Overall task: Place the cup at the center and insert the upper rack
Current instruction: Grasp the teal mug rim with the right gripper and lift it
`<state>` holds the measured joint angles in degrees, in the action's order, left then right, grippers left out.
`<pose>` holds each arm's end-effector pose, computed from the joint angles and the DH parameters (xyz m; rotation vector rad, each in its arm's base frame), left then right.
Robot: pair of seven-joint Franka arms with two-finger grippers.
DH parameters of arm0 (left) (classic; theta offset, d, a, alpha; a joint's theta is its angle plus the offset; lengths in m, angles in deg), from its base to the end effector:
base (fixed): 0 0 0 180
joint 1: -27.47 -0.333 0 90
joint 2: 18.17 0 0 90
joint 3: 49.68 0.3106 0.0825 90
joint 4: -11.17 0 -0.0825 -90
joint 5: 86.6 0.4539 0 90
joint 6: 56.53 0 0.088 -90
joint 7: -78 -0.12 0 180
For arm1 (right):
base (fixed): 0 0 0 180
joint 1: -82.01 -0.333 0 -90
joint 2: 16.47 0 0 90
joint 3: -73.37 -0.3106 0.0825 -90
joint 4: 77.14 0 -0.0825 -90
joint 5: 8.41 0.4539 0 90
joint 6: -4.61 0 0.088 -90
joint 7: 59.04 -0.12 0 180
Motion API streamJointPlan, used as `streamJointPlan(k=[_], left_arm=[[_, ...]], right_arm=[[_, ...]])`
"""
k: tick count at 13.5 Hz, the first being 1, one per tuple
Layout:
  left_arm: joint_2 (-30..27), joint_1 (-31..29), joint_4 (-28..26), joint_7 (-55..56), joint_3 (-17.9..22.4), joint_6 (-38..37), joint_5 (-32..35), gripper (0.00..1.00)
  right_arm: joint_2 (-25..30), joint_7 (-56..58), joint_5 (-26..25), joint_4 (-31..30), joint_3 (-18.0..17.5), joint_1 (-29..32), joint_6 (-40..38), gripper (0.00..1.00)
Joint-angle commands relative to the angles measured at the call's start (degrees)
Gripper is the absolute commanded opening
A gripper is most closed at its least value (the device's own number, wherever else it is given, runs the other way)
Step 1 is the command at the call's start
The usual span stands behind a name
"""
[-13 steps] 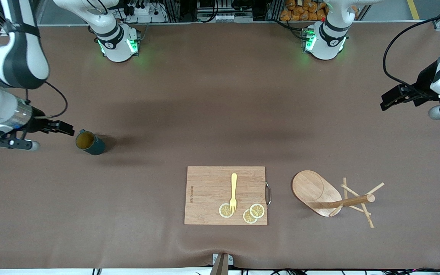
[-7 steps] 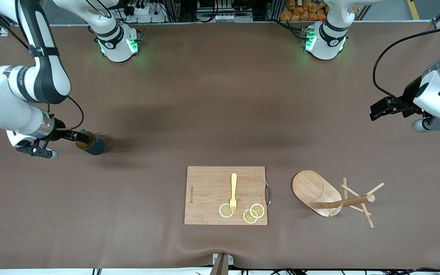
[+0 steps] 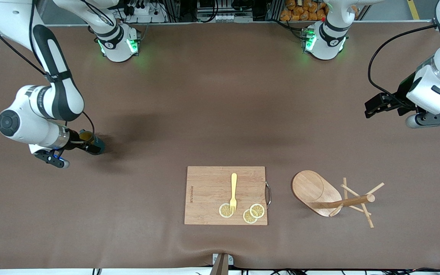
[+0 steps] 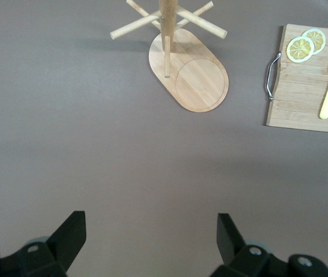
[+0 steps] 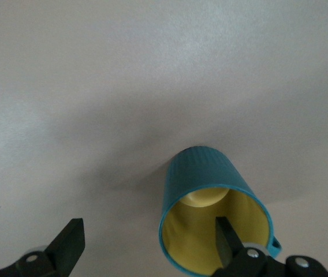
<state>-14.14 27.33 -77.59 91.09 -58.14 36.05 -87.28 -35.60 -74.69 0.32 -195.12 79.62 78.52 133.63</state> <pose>0.6422 -0.0925 0.5775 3.1175 0.1312 -0.0109 0.6194 -0.0254 0.1931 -3.0058 0.6438 0.2232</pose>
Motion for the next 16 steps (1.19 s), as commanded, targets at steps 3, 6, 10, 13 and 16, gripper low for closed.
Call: streamJointPlan(k=[3,6,10,13,16], left_arm=[[-0.42,-0.3,-0.35,0.88,-0.68,-0.64,1.11,1.0],[-0.42,-0.21,-0.88,0.88,-0.68,-0.64,1.03,1.0],[-0.16,-0.04,-0.88,0.88,-0.85,-0.29,1.03,1.0],[-0.16,0.05,-0.79,0.88,-2.25,-0.12,1.55,1.0],[-0.24,-0.04,-0.88,0.88,-2.79,-0.2,1.55,1.0]], right_arm=[[-2.14,-1.23,1.99,-0.76,-0.01,0.25,2.73,1.0],[-2.32,-3.07,2.08,-0.76,-0.01,0.07,2.73,0.57],[-2.4,-3.16,2.08,-0.58,0.17,0.25,2.73,0.0],[-2.32,-3.16,1.99,-0.32,0.43,0.07,2.73,0.0],[-1.79,-5.36,1.9,-0.05,0.43,-1.41,2.2,0.0]])
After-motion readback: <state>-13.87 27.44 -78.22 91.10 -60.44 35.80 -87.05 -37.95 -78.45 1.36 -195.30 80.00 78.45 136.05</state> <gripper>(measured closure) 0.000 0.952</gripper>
